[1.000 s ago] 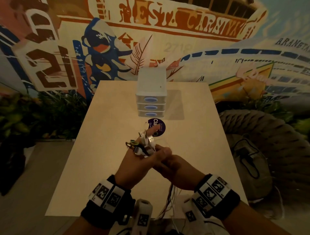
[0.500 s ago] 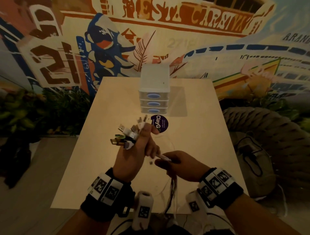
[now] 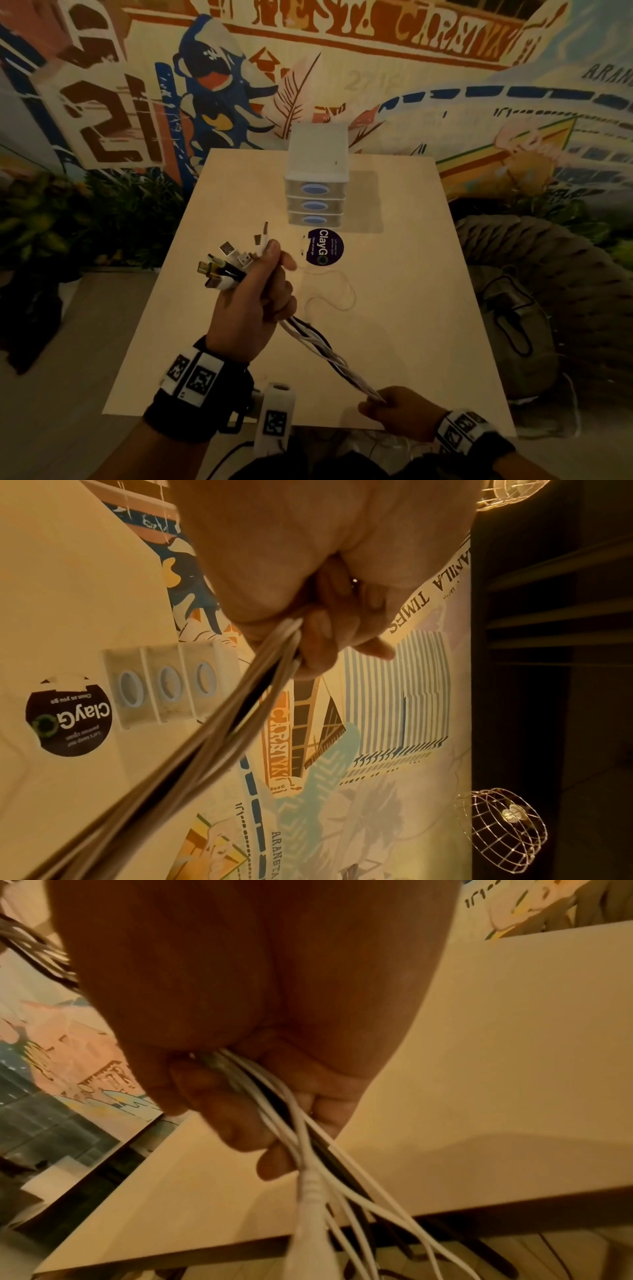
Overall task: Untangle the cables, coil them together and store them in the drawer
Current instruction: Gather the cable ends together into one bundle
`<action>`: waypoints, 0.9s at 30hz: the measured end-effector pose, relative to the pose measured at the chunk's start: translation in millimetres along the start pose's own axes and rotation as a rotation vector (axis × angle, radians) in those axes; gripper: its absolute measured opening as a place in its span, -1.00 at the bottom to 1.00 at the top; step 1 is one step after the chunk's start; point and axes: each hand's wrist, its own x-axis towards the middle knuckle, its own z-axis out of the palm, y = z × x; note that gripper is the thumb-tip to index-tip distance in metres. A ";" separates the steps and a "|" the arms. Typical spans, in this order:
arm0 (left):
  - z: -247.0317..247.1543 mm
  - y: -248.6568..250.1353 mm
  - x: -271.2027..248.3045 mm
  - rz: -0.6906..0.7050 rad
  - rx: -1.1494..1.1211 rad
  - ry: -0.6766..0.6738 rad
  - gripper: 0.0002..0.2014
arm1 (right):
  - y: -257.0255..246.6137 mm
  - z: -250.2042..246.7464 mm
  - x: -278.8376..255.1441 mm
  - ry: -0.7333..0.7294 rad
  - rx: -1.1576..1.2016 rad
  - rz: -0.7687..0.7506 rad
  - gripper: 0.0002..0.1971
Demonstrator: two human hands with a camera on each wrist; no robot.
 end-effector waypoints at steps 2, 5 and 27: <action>2.2 0.4 0.2 -0.048 -0.014 0.001 -0.57 | 2.7 -5.3 -6.0 -0.039 -0.061 -0.026 -0.65; 6.1 -0.9 -2.7 -0.120 -0.014 -0.013 -0.51 | -10.9 -23.2 -22.2 -0.010 -0.121 -0.157 -0.49; 18.0 -34.2 -6.1 -0.216 0.638 -0.145 -0.57 | -195.7 -89.2 -61.8 0.687 -0.153 -0.877 -0.49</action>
